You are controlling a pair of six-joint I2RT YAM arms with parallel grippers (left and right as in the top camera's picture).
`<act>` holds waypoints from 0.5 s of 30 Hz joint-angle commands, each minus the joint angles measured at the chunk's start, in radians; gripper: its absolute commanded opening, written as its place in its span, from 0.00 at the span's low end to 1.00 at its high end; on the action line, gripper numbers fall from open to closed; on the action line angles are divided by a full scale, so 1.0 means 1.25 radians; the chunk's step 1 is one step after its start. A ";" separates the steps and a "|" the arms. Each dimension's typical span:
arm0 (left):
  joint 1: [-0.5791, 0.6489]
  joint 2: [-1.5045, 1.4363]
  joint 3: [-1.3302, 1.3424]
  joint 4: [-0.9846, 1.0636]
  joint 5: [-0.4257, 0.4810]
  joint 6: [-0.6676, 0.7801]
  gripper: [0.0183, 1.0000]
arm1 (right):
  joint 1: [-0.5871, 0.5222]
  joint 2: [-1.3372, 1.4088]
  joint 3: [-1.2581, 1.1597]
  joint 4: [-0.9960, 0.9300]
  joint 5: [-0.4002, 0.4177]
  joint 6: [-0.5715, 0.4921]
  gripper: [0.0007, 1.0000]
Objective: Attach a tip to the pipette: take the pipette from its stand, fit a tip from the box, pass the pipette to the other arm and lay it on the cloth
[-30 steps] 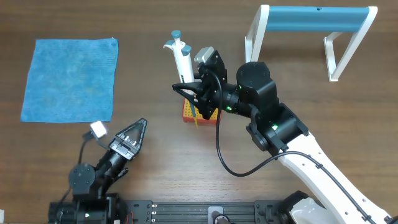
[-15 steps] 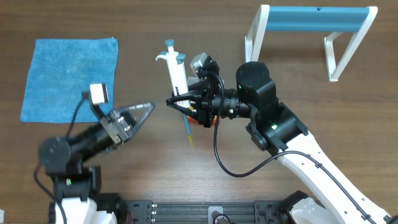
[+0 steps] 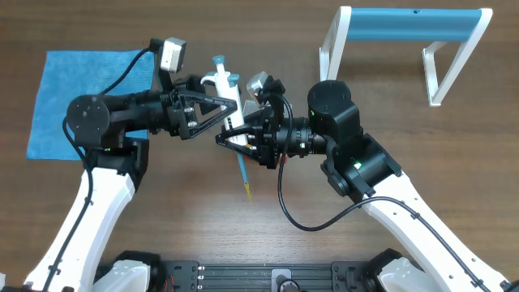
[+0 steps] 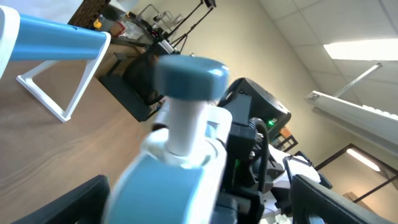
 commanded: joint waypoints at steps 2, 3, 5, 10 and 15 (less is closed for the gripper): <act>-0.002 0.025 0.019 0.001 0.012 0.014 0.16 | 0.001 -0.001 0.009 0.007 -0.014 0.015 0.08; -0.002 0.032 0.019 0.001 0.012 0.013 0.01 | 0.001 -0.001 0.009 0.007 -0.014 0.015 0.08; -0.002 0.043 0.019 0.000 0.008 0.009 0.01 | 0.001 -0.001 0.009 0.007 -0.014 0.015 0.08; 0.000 0.063 0.018 -0.015 -0.059 -0.005 0.01 | 0.000 -0.001 0.009 0.006 -0.015 0.015 0.90; 0.118 0.089 0.018 -0.339 -0.037 0.208 0.01 | -0.146 -0.002 0.009 -0.139 -0.203 -0.074 0.90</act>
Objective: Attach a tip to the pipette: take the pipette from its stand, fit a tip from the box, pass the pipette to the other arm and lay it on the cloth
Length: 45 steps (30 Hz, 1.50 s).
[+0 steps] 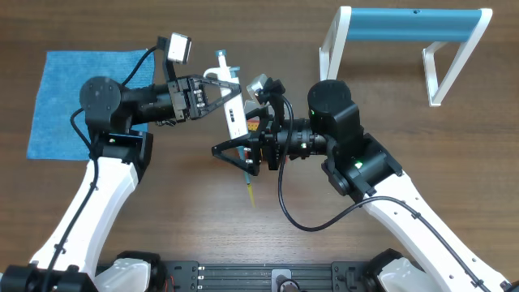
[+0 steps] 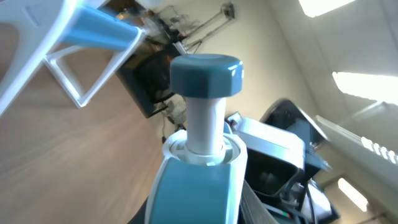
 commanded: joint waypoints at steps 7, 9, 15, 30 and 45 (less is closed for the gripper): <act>0.433 0.182 0.013 -0.844 -0.256 0.561 0.01 | -0.480 -0.006 0.007 -0.285 0.070 -0.183 0.90; 0.427 0.182 0.013 -1.041 -0.463 0.664 0.01 | -0.467 -0.006 0.007 -0.389 0.307 -0.192 0.90; 0.411 0.182 0.173 -1.342 -0.672 0.789 0.01 | -0.403 -0.007 0.011 -0.479 0.688 -0.173 0.90; 0.378 0.737 1.253 -1.679 -1.198 1.007 0.01 | -0.401 -0.007 0.013 -0.475 0.779 -0.133 0.91; 0.321 0.935 1.246 -1.577 -1.187 1.402 0.01 | -0.401 -0.007 0.013 -0.487 0.778 -0.031 0.90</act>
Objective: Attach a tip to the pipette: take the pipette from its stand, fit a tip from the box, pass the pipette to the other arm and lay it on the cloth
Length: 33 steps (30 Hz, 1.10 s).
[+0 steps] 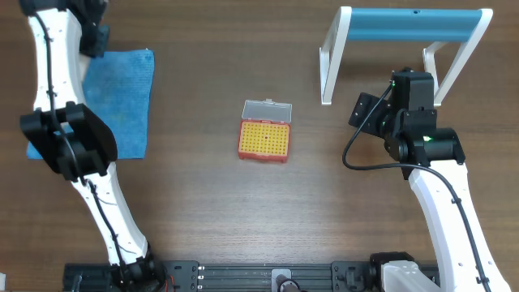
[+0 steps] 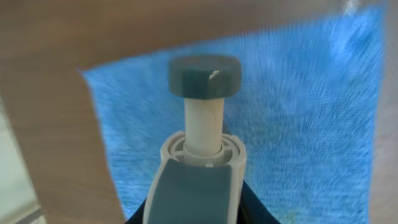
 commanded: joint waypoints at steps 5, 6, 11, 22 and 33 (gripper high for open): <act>0.054 0.071 0.014 0.029 0.096 -0.018 0.01 | 0.005 -0.006 0.008 0.000 0.009 0.056 0.90; 0.060 0.078 0.014 0.034 0.110 -0.038 0.01 | 0.005 -0.006 0.008 0.000 0.002 0.056 0.90; 0.070 0.102 0.014 0.043 0.152 -0.051 0.01 | 0.005 -0.006 0.008 0.000 -0.008 0.063 0.90; 0.107 0.147 0.014 0.034 0.156 -0.126 0.01 | 0.005 -0.006 0.008 0.000 -0.029 0.063 0.90; 0.104 0.149 0.014 0.048 0.155 -0.132 0.41 | 0.005 -0.006 0.008 0.000 -0.029 0.074 0.91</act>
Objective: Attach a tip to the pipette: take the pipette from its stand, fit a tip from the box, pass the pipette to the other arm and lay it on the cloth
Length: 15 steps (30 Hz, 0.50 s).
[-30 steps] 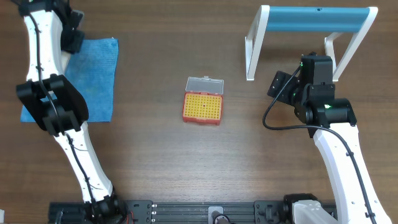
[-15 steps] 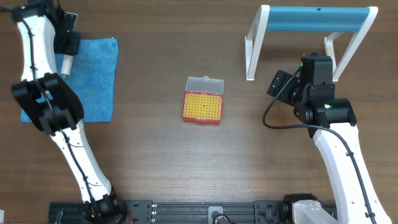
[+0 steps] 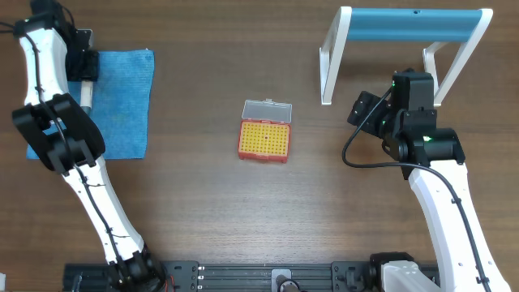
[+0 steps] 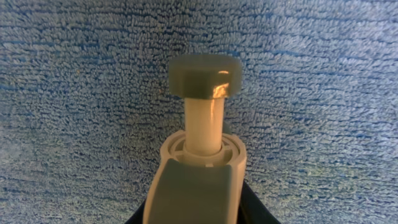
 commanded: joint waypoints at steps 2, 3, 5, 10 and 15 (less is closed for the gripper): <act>-0.006 0.009 0.015 -0.023 0.017 -0.016 0.87 | 0.005 -0.006 0.008 0.001 -0.007 0.018 0.91; -0.008 0.008 0.020 -0.040 0.015 -0.015 0.87 | 0.005 -0.006 0.008 0.001 -0.007 0.018 0.90; -0.013 0.004 0.051 -0.082 -0.038 -0.016 0.87 | 0.005 -0.006 0.008 0.001 -0.007 0.018 0.91; -0.029 -0.098 0.287 -0.259 -0.019 -0.058 0.87 | 0.005 -0.014 0.008 0.099 -0.007 0.018 0.91; -0.041 -0.273 0.428 -0.403 0.109 -0.082 0.87 | 0.005 -0.024 0.008 0.115 -0.006 -0.169 0.91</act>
